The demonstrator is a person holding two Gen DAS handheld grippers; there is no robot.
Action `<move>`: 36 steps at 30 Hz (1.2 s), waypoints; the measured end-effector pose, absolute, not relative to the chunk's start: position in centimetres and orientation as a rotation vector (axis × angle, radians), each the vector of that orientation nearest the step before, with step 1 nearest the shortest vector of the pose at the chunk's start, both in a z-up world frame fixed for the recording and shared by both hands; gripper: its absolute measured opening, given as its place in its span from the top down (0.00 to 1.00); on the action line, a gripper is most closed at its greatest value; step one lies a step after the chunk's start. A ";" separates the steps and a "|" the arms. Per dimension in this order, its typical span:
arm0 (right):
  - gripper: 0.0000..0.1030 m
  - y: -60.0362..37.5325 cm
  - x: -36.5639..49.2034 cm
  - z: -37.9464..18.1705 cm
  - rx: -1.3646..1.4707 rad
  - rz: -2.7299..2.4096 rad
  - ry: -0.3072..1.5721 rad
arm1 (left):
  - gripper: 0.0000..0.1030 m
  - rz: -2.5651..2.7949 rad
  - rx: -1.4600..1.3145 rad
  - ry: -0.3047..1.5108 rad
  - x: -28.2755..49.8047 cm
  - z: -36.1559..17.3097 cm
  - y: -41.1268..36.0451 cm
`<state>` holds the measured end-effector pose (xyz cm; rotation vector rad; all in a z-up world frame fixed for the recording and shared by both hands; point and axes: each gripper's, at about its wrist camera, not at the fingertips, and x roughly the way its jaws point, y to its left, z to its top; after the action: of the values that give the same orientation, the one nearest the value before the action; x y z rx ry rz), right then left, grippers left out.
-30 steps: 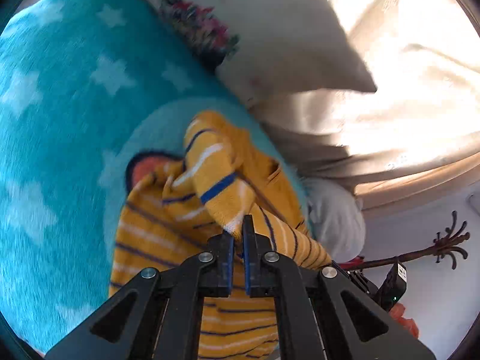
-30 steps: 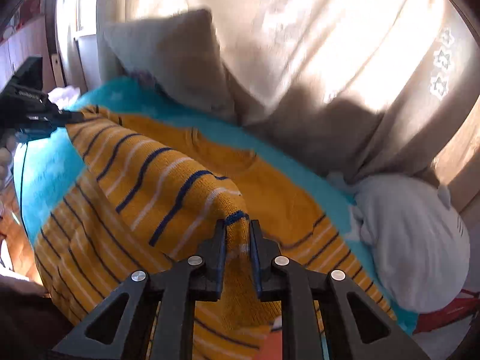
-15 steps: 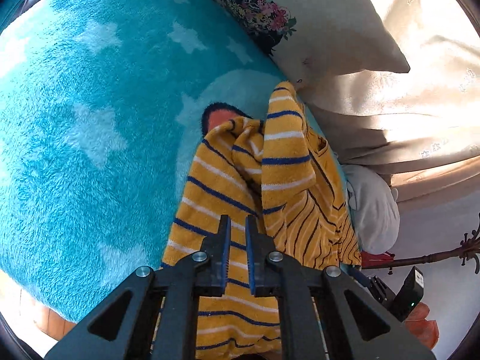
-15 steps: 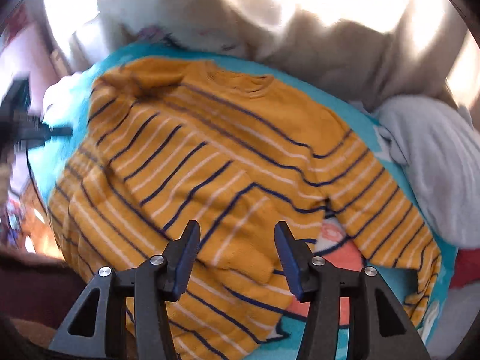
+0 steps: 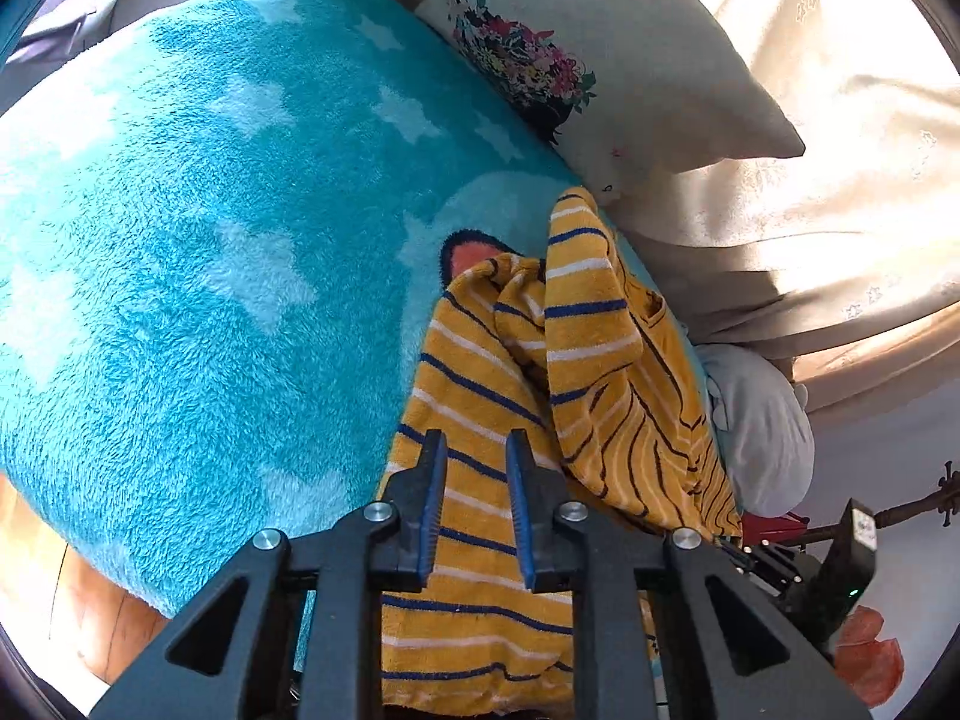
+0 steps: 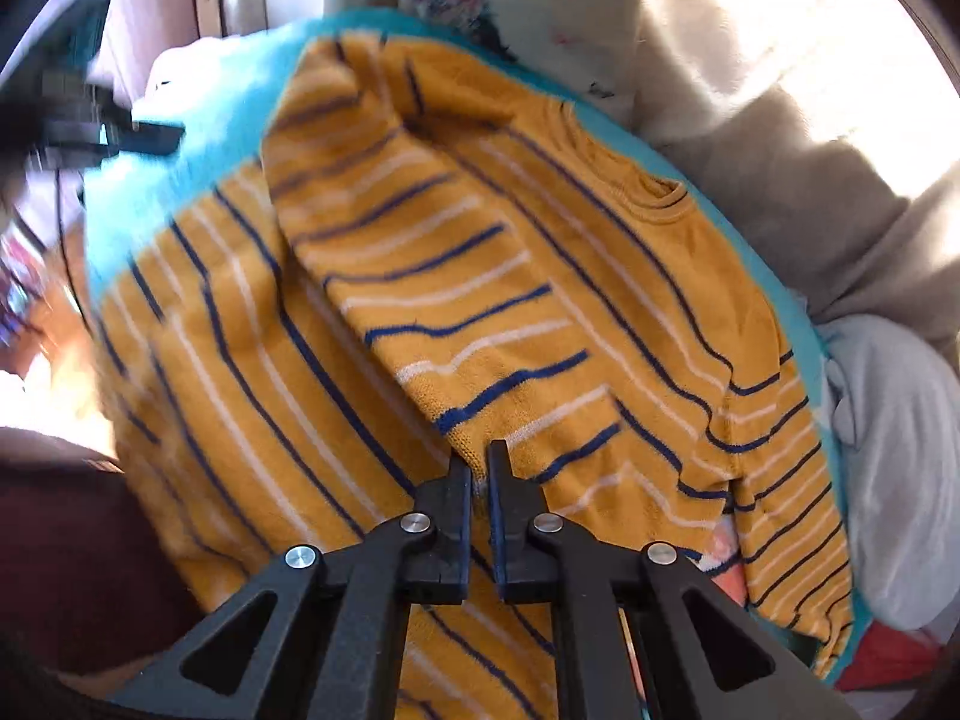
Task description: Fold small clothes
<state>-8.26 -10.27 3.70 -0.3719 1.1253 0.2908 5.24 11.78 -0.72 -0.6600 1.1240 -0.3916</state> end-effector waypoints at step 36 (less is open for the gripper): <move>0.70 -22.1 0.2 3.8 -0.108 0.074 1.257 | 0.67 -0.333 -0.639 1.070 8.2 1.2 12.2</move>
<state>0.23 -22.06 3.79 -0.1076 1.2573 0.0743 8.21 12.24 1.20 -0.6392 1.0701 -0.3330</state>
